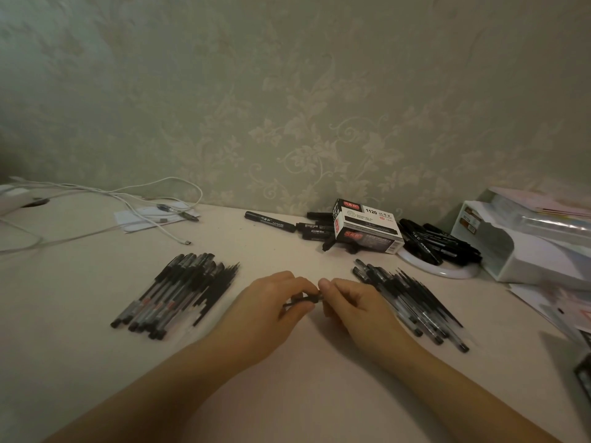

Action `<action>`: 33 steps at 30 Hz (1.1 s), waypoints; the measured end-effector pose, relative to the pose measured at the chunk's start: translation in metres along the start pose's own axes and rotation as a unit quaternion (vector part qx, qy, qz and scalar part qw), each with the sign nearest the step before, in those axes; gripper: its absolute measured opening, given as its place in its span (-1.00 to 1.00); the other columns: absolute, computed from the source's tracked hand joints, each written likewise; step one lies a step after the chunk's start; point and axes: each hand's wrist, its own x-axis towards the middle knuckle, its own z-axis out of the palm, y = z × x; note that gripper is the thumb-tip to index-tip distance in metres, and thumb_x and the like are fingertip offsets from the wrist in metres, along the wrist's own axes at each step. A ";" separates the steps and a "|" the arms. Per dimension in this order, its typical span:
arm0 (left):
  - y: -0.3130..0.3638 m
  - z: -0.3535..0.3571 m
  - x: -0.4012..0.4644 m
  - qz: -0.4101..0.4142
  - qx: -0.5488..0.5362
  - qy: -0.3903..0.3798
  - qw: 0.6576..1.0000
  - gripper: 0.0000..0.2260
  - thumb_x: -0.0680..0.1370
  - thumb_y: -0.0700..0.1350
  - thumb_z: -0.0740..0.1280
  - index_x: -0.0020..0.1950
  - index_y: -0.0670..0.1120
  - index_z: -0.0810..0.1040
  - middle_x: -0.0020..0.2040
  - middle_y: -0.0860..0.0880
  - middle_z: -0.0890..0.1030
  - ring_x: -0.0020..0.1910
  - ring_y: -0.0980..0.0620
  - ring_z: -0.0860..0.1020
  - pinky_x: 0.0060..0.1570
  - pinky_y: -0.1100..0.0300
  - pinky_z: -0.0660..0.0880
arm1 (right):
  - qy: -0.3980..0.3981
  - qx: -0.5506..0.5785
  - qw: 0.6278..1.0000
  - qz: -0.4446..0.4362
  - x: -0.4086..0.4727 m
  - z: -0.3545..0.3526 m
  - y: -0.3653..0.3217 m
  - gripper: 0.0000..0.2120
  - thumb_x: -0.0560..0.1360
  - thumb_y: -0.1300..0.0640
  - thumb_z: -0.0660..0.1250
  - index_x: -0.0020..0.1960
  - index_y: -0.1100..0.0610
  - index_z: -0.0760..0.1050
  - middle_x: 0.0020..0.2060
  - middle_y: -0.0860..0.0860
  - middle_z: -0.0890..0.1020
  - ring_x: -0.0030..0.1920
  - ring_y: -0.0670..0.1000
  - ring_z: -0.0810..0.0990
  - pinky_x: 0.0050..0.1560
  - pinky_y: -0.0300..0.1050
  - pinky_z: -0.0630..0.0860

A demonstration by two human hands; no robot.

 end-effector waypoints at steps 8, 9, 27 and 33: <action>-0.003 -0.001 0.000 -0.012 0.000 0.003 1.000 -0.88 0.56 -0.02 0.33 0.08 0.13 0.59 -0.13 0.15 0.53 -0.17 0.21 0.49 -0.18 0.36 0.43 | -0.022 0.033 0.999 -0.014 -0.001 -0.005 0.001 -0.89 0.59 0.07 0.32 -0.10 0.03 0.55 -0.29 -0.04 0.60 -0.36 -0.18 0.45 -0.32 -0.37 0.37; -0.002 0.000 -0.001 -0.011 0.002 -0.003 1.000 -0.87 0.56 -0.02 0.33 0.08 0.12 0.59 -0.13 0.14 0.53 -0.17 0.20 0.49 -0.18 0.33 0.44 | -0.019 0.023 0.999 -0.015 -0.001 -0.004 0.002 -0.87 0.60 0.07 0.30 -0.12 0.03 0.54 -0.34 -0.06 0.57 -0.37 -0.18 0.43 -0.33 -0.37 0.36; 0.005 -0.010 0.002 -0.010 -0.011 0.012 1.000 -0.91 0.54 -0.06 0.36 0.03 0.05 0.62 -0.14 0.10 0.55 -0.17 0.16 0.50 -0.14 0.32 0.43 | -0.049 0.023 0.999 0.004 -0.001 -0.005 0.001 -0.70 0.62 -0.04 0.24 -0.28 -0.04 0.50 -0.43 -0.13 0.50 -0.41 -0.20 0.39 -0.35 -0.39 0.32; -0.003 -0.005 0.000 -0.047 -0.005 0.027 0.999 -0.92 0.55 -0.03 0.34 0.02 0.08 0.59 -0.15 0.13 0.53 -0.15 0.20 0.49 -0.12 0.29 0.47 | 0.123 -0.150 0.978 -0.079 -0.001 -0.003 0.002 -0.91 0.57 -0.02 0.30 0.02 -0.06 0.56 -0.11 -0.20 0.57 -0.09 -0.18 0.51 -0.10 -0.38 0.41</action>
